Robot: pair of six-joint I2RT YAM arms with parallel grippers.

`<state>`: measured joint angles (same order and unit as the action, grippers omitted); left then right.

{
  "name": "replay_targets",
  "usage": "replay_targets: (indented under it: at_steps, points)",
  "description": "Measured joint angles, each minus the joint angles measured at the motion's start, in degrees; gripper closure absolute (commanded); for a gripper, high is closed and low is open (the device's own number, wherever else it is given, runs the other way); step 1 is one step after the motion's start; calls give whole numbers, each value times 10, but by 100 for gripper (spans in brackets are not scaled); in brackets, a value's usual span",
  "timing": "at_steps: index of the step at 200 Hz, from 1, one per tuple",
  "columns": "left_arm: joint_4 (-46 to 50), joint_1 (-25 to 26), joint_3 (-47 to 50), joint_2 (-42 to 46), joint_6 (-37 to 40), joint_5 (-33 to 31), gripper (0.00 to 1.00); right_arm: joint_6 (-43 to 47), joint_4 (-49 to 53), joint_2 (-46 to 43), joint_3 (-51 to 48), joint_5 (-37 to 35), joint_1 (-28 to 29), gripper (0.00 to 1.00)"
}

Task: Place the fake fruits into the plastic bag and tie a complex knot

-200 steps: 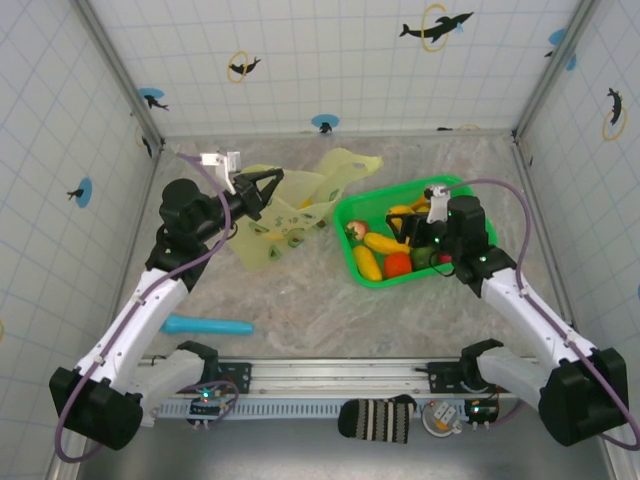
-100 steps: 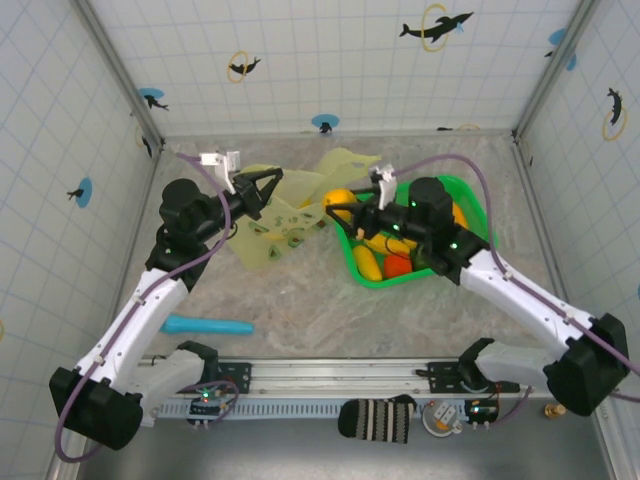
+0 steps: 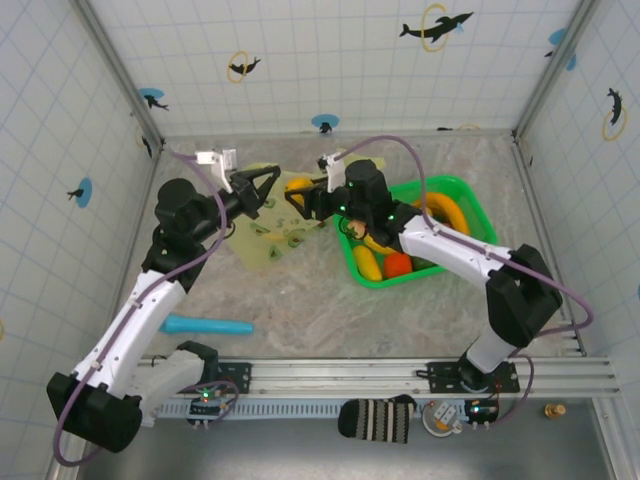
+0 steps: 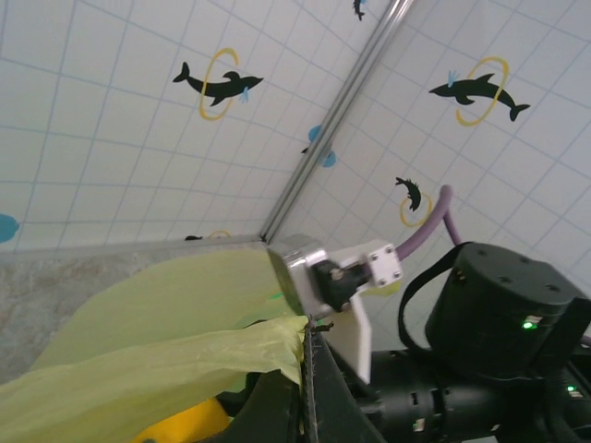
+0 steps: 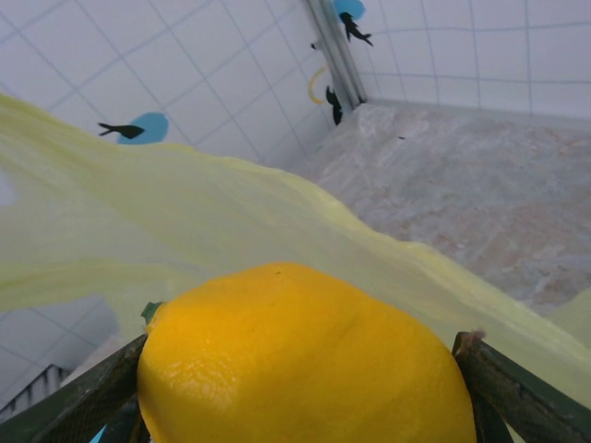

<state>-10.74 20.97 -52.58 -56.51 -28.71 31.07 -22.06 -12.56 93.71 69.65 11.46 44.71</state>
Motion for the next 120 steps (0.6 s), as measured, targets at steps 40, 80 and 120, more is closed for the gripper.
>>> replay_targets:
  at_steps: [40, 80, 120]
  points:
    - [0, 0, -6, 3, 0, 0, 100, -11, 19, 59, 59, -24, -9, 34]
    - [0, 0, -8, 3, 1, 0, 100, -15, 42, 84, 71, -23, -8, 25]
    - [0, 0, -8, 3, 2, 0, 100, -15, 60, 88, 72, -19, -8, 21]
